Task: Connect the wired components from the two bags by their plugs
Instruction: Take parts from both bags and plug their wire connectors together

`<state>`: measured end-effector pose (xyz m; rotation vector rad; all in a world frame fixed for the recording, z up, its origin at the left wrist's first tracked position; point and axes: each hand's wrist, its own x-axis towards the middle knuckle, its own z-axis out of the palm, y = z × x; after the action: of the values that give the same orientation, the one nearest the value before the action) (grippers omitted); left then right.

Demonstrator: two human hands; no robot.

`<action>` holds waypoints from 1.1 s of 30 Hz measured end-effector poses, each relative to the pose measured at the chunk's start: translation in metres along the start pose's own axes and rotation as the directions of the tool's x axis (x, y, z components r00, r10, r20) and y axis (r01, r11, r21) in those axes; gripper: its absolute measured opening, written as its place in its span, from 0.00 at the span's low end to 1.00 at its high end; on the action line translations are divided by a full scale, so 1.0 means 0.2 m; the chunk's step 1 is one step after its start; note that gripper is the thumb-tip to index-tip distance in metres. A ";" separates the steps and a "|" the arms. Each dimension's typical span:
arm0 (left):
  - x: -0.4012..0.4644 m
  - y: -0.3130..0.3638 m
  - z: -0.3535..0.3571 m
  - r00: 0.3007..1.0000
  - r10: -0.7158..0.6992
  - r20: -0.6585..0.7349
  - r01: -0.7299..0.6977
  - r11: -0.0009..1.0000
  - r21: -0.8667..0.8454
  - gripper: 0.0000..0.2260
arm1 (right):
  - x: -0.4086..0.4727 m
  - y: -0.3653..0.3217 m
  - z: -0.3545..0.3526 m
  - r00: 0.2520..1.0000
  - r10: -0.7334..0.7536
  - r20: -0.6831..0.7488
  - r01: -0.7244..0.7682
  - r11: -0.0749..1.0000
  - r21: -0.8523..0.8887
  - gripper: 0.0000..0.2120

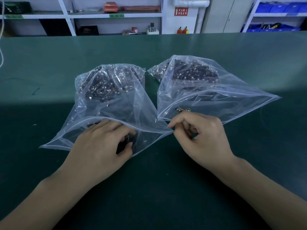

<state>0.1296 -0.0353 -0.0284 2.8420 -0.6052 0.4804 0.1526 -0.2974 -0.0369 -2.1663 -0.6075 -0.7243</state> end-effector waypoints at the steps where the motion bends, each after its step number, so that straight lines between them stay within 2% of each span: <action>1: 0.00 0.00 0.00 1.000 -0.005 -0.004 0.005 1.000 0.002 0.09 | 0.00 0.00 0.00 1.000 -0.004 -0.002 0.004 1.000 0.004 0.08; 9: 0.00 -0.01 0.01 1.000 0.005 -0.027 -0.005 1.000 -0.024 0.13 | 0.00 0.00 0.00 0.998 -0.057 -0.026 0.058 0.998 0.023 0.09; 14: 0.00 0.02 0.02 0.975 0.076 -0.209 -0.105 0.985 -0.134 0.10 | 0.00 -0.01 0.00 0.996 -0.075 -0.037 0.076 0.997 0.025 0.08; 17: -0.01 0.04 0.04 0.933 0.144 -0.329 -0.227 0.947 -0.228 0.08 | -0.01 -0.02 0.00 0.995 -0.098 -0.008 0.098 0.993 0.067 0.05; 18: -0.01 0.05 0.04 0.917 0.180 -0.357 -0.280 0.926 -0.254 0.08 | -0.01 -0.03 0.00 0.993 -0.116 0.011 0.115 0.990 0.082 0.05; 21: -0.02 0.07 0.06 0.877 0.244 -0.414 -0.390 0.864 -0.317 0.07 | -0.02 -0.06 0.00 0.983 -0.167 0.070 0.156 0.978 0.140 0.16; 25: -0.02 0.11 0.05 0.856 0.196 -0.479 -0.405 0.829 -0.385 0.05 | -0.03 -0.06 0.02 0.984 -0.160 0.084 0.146 0.977 0.157 0.20; 28: -0.02 0.13 0.02 0.858 0.146 -0.493 -0.361 0.853 -0.376 0.07 | -0.03 -0.03 0.03 0.992 -0.109 0.065 0.095 0.977 0.190 0.17; 33: -0.01 0.14 0.02 0.876 0.126 -0.465 -0.328 0.863 -0.385 0.04 | -0.02 -0.02 0.05 0.982 -0.173 0.072 0.144 0.944 0.298 0.05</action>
<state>0.1165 -0.0604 -0.0296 2.1342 -0.8445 0.8478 0.1494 -0.2881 -0.0434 -1.9010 -0.8914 -0.5733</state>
